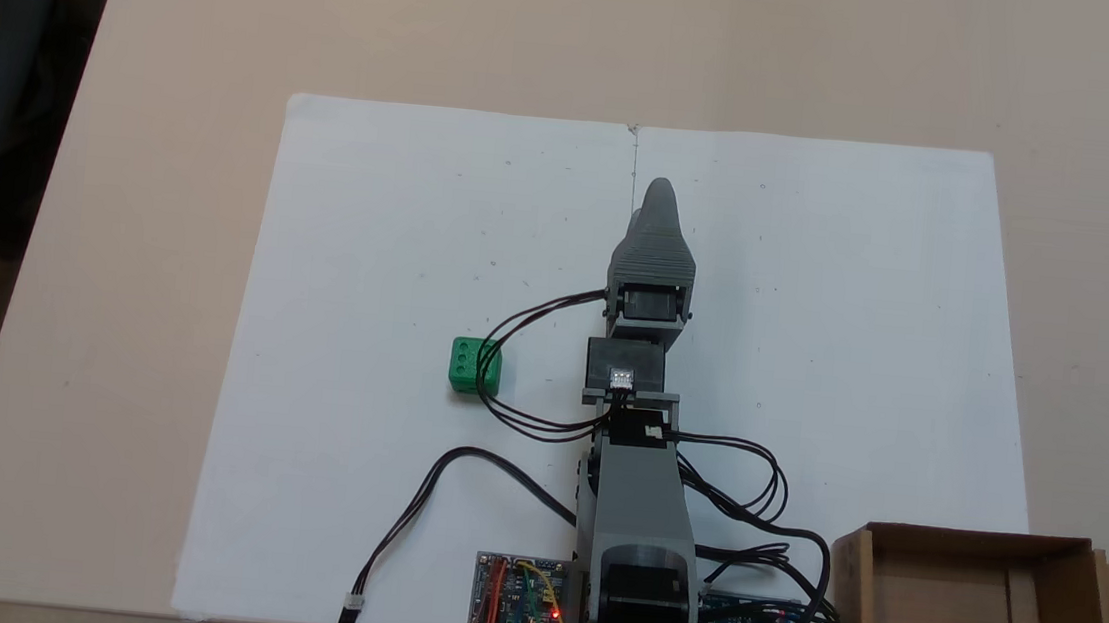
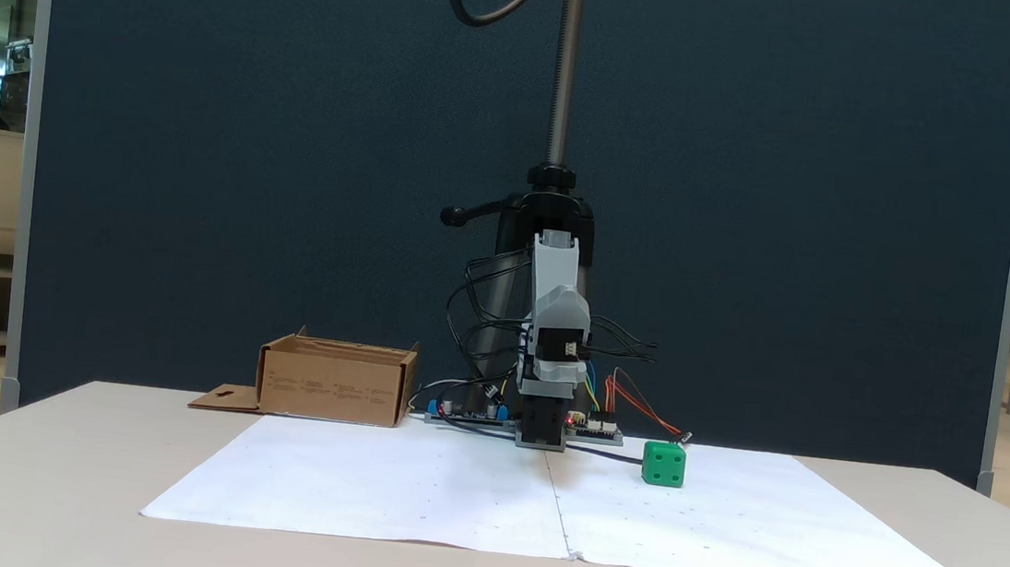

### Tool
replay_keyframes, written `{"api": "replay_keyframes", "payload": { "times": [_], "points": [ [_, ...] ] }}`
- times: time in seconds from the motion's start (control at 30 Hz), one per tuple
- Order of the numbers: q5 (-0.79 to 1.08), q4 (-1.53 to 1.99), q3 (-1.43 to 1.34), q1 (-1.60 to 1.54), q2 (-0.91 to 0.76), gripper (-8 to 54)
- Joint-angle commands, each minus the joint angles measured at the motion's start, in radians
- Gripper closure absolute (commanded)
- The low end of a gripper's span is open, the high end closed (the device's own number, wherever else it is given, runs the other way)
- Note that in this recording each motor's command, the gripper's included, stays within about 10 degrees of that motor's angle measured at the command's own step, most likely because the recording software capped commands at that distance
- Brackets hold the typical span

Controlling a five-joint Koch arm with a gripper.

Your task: Grasp a green dice and put it in the bin.

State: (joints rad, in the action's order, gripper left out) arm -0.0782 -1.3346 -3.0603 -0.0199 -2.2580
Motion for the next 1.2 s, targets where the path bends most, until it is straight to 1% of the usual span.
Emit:
{"api": "replay_keyframes", "payload": {
  "times": [0.0,0.27,0.37,0.53,0.67,0.83,0.93,1.07,1.17],
  "points": [
    [0.057,-0.02,-0.067,-0.011,-0.107,1.0],
    [0.074,-0.037,-0.067,0.014,-0.11,1.4],
    [0.074,-0.038,-0.067,0.006,-0.11,0.4],
    [0.08,-0.005,-0.052,0.006,-0.11,1.2],
    [0.08,0.247,0.074,0.014,-0.11,1.2],
    [0.08,0.589,0.259,0.026,-0.11,3.2],
    [0.08,0.794,0.379,0.032,-0.11,3.3],
    [0.08,1.073,0.558,0.026,-0.109,0.4],
    [0.075,1.271,0.672,-0.003,-0.106,0.1]
  ]
}}
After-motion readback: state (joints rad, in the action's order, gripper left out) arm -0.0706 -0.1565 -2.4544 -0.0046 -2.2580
